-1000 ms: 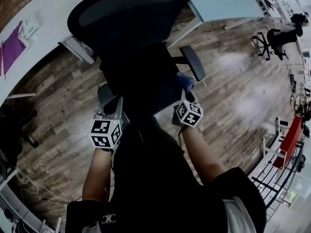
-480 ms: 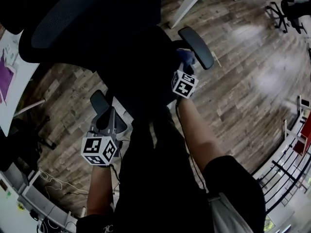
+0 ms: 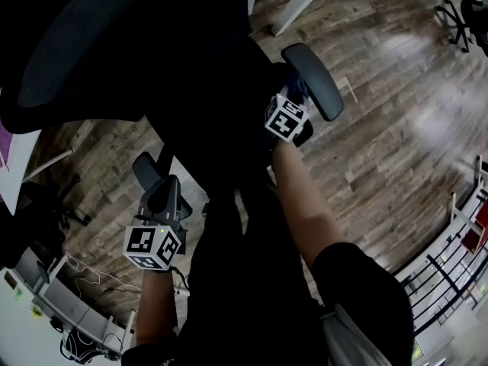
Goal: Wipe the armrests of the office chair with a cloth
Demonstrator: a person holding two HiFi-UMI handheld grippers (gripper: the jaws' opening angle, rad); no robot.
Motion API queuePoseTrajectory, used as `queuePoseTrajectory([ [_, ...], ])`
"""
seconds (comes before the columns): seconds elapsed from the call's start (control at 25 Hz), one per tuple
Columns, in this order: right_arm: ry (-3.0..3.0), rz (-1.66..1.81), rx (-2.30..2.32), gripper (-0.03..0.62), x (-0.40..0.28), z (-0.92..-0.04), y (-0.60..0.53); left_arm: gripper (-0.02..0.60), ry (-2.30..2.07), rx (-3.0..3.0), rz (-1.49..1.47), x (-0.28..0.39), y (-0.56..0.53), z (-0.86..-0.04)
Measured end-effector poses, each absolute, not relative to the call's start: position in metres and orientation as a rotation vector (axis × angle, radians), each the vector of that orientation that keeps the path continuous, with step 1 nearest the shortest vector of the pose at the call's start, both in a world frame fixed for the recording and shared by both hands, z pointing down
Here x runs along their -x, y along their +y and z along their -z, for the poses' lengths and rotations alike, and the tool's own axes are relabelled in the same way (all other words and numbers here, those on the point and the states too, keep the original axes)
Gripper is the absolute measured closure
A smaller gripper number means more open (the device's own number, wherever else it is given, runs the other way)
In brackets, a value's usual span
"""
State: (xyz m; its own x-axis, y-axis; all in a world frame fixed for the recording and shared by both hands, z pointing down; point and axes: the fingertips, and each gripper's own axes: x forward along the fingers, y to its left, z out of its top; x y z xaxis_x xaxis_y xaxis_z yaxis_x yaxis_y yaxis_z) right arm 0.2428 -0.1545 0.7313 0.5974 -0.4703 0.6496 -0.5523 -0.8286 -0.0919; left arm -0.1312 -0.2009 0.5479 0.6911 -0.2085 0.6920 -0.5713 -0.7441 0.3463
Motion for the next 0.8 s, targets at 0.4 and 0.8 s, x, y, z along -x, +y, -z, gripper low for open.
queuePoseTrajectory([
  [0.4, -0.853, -1.053, -2.690, 0.533, -0.264, -0.757, -0.175, 0.577, -0.640, -2.292, -0.896, 0.119, -0.197, -0.560],
  [0.8, -0.920, -1.122, -2.531, 0.533, -0.265, -0.813, -0.180, 0.577, -0.641, -2.247, -0.883, 0.116, -0.178, -0.569],
])
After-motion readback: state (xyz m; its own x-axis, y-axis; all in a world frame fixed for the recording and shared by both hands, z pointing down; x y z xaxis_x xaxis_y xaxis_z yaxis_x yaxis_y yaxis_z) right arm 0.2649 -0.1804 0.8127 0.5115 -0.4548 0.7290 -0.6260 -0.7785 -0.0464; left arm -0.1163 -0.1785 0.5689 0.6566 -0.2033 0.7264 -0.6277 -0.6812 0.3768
